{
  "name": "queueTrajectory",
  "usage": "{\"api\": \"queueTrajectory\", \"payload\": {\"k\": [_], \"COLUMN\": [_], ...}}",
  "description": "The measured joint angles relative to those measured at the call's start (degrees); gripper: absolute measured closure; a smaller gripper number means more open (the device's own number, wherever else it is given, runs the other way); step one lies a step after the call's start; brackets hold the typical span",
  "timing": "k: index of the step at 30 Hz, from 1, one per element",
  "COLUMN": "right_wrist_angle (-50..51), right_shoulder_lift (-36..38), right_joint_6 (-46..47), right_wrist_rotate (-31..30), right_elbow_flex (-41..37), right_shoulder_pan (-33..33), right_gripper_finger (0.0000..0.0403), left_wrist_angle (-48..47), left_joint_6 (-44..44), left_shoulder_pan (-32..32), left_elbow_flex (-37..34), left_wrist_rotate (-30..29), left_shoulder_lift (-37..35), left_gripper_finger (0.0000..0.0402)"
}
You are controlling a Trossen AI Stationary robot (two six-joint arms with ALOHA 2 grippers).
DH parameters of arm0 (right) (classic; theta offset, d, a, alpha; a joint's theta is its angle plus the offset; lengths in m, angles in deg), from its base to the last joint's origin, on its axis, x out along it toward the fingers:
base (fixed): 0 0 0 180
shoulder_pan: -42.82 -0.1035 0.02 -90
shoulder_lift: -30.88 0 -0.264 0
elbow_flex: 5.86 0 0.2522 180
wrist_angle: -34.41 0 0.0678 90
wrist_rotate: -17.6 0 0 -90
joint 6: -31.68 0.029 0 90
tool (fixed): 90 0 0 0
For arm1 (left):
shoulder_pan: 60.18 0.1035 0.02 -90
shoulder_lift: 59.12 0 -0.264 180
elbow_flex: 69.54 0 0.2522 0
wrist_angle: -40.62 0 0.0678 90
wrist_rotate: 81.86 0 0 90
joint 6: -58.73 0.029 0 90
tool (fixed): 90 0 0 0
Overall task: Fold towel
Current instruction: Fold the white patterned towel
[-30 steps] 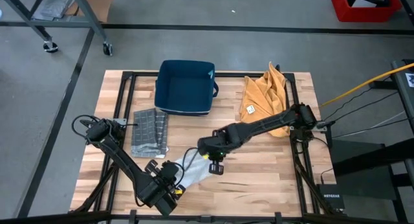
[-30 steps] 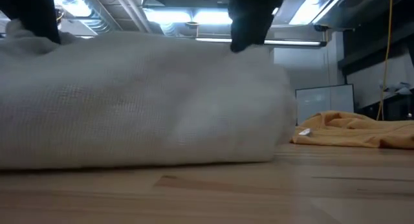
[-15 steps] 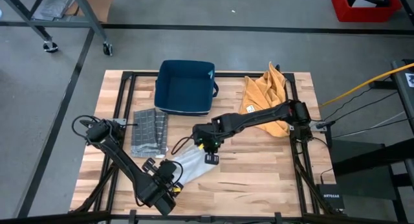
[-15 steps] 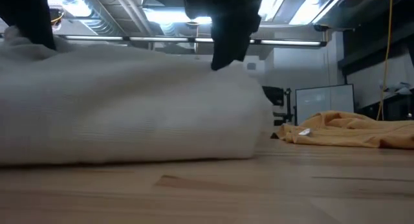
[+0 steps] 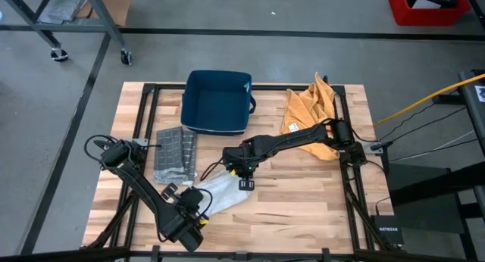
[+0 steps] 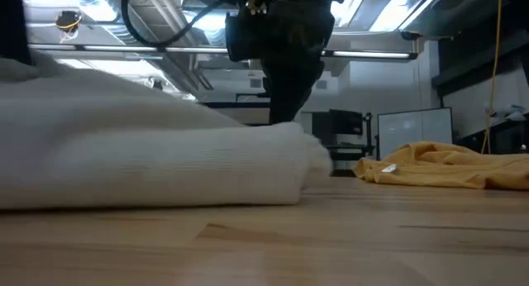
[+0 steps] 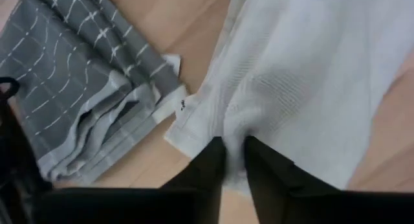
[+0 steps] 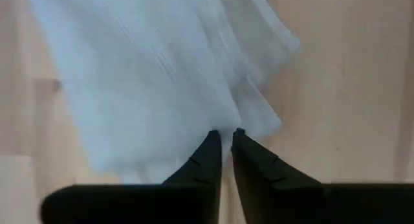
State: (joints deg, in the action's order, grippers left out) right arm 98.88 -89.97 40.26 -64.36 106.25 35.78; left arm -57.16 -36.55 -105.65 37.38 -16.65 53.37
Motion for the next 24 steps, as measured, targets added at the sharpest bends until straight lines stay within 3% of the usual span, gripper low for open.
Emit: {"api": "queueTrajectory", "payload": {"k": [6,10,15,21,24], "right_wrist_angle": [-0.07,0.95,3.71,5.23,4.72], "right_shoulder_lift": [-0.01,-0.01,-0.01,0.93,2.75], "right_joint_6": [-0.02,0.13,0.18,0.13,0.15], "right_wrist_rotate": [-5.48,-10.30,-11.52,-11.48,-11.95], "right_elbow_flex": [0.02,0.09,0.22,0.22,0.22], "right_shoulder_pan": [0.02,0.02,0.34,0.43,0.41], "right_gripper_finger": [0.0297,0.0265,0.0258,0.0266,0.0267], "left_wrist_angle": [-5.13,-6.05,-6.10,-6.04,-5.94], "left_joint_6": [-2.24,-7.98,-10.69,-10.88,-9.58], "left_shoulder_pan": [0.10,0.05,0.09,0.34,0.78], "left_elbow_flex": [0.00,-0.34,-0.44,-0.44,-0.41], "left_wrist_rotate": [3.85,5.17,3.60,-5.05,-6.28], "left_shoulder_lift": [0.00,-0.04,-0.16,-2.12,-3.60], "left_gripper_finger": [0.0274,0.0262,0.0285,0.0347,0.0379]}}
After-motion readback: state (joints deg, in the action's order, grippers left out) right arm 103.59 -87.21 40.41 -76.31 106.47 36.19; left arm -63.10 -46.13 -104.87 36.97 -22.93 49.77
